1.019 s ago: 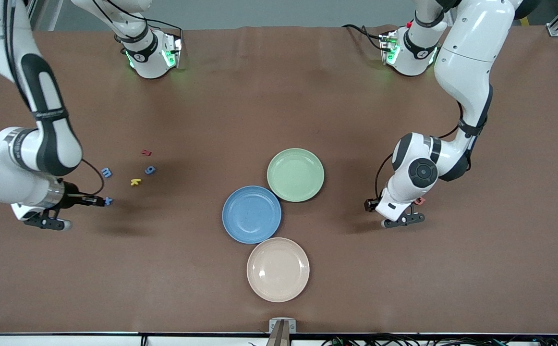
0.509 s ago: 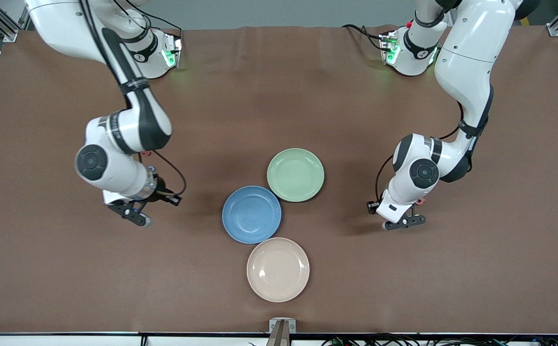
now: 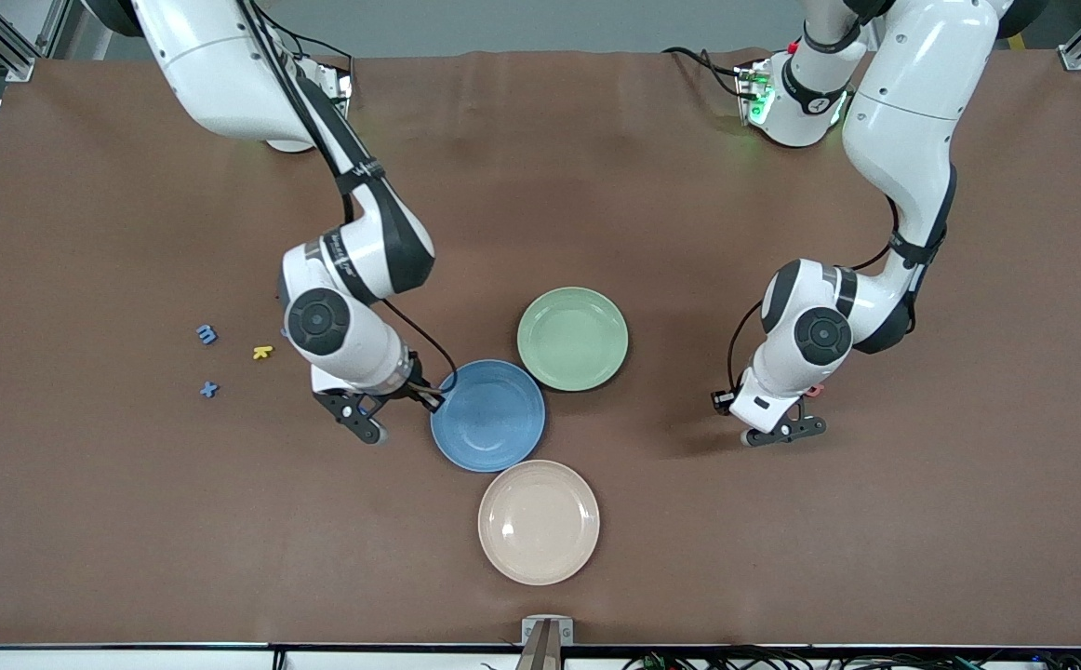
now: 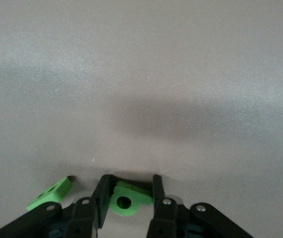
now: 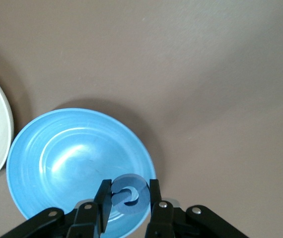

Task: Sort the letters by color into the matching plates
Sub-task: 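Carry the blue C and green letter to the blue and green plates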

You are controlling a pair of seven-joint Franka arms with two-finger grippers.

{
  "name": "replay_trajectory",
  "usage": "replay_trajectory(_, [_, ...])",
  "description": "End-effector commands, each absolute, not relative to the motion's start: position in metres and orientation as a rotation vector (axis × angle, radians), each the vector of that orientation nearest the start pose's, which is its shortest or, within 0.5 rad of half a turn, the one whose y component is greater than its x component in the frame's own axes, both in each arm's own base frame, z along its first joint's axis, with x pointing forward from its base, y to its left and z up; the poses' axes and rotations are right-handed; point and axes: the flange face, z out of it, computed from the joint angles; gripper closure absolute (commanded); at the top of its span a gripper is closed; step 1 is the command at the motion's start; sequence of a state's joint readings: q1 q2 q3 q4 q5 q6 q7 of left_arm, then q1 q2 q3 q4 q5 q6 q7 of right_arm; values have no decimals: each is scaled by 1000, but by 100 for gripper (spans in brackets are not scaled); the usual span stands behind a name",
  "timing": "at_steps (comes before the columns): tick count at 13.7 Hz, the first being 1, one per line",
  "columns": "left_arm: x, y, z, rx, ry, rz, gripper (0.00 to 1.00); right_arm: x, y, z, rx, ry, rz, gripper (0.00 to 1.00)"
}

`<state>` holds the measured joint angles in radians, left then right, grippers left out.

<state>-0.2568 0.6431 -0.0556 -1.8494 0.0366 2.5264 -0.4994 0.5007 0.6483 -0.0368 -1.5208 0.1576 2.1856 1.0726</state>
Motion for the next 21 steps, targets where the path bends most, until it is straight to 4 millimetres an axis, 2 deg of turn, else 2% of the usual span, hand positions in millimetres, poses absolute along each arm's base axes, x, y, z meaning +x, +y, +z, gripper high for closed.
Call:
replay_trajectory(1, [613,-204,193,-3135,-259,-10,79,641,341,278,-2858,1080,70,100])
replay_trajectory(3, [608,-219,226,-3123,-254,23,79,640,351,263,-2872,1092,67,100])
replay_trajectory(5, [606,-249,253,-3109,-280,45,79,642,358,250,-2886,1130,38,100])
replay_trajectory(8, [595,-311,273,-3107,-323,36,79,640,370,238,-2886,1141,33,100])
replay_trajectory(11, [580,-369,266,-3114,-362,22,79,638,375,228,-2881,1150,28,100])
replay_trajectory(15, [547,-424,243,-3098,-366,47,79,631,386,212,-2877,1158,17,100])
replay_trajectory(17, [534,-441,233,-3090,-365,62,78,632,386,209,-2875,1158,13,100])
replay_trajectory(21, [520,-462,221,-3086,-362,73,78,629,390,204,-2891,1145,10,100])
